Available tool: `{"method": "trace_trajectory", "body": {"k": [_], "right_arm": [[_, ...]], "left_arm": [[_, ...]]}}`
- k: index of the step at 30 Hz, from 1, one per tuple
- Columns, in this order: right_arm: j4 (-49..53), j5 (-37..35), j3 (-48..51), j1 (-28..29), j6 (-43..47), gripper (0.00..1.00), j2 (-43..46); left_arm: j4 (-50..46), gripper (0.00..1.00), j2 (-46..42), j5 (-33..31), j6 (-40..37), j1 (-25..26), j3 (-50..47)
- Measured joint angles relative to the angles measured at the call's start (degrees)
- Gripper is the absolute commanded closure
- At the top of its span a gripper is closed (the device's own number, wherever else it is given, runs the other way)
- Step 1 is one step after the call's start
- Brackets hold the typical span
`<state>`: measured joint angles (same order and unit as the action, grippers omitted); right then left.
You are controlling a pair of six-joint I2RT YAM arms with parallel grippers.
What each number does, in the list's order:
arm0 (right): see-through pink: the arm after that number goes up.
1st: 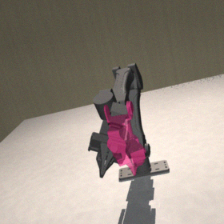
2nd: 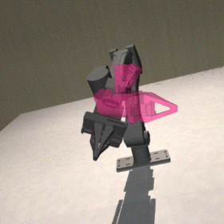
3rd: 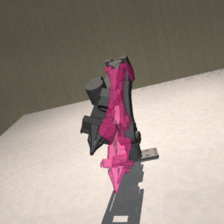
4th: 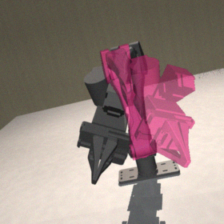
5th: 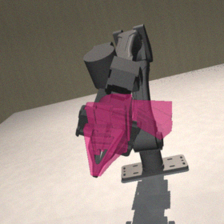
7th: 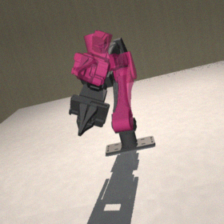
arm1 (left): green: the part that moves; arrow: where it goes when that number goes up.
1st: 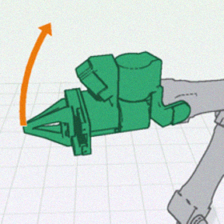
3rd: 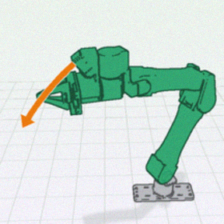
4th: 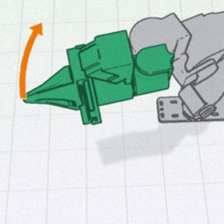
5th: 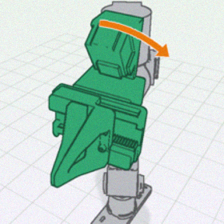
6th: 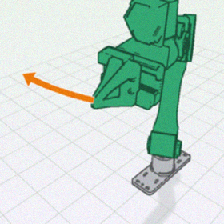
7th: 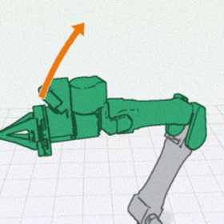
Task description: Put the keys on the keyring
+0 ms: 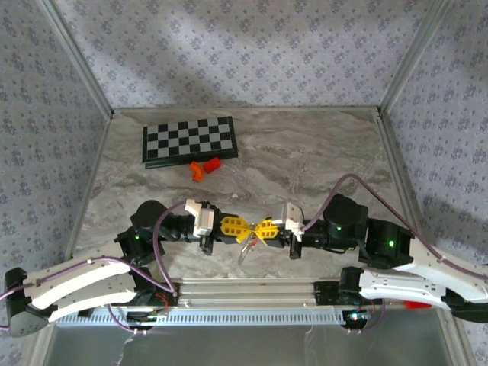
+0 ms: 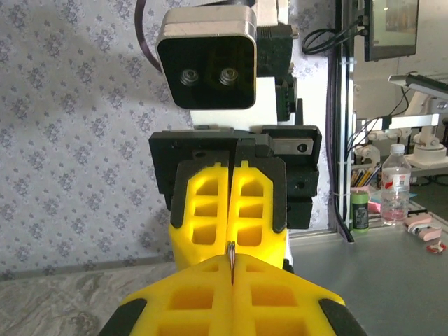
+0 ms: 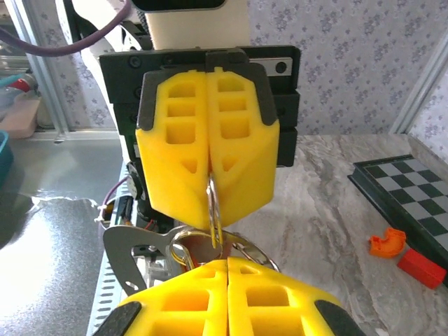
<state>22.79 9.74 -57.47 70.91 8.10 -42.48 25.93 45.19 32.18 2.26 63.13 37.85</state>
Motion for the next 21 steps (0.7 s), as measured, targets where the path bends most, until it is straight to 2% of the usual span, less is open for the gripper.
{"method": "trace_trajectory", "body": {"k": [3,10,21], "right_arm": [[-0.4,1.2,0.4,0.0,-0.2,0.87,0.0],[-2.2,3.3,1.3,0.0,-0.2,0.87,0.6],[-3.4,4.7,2.3,-0.3,-0.2,0.80,0.8]], "left_arm": [[0.3,1.00,0.3,0.2,0.4,0.0,0.0],[1.1,1.00,0.6,1.4,0.9,0.0,0.0],[1.2,1.00,0.9,2.6,0.8,0.0,0.0]]}}
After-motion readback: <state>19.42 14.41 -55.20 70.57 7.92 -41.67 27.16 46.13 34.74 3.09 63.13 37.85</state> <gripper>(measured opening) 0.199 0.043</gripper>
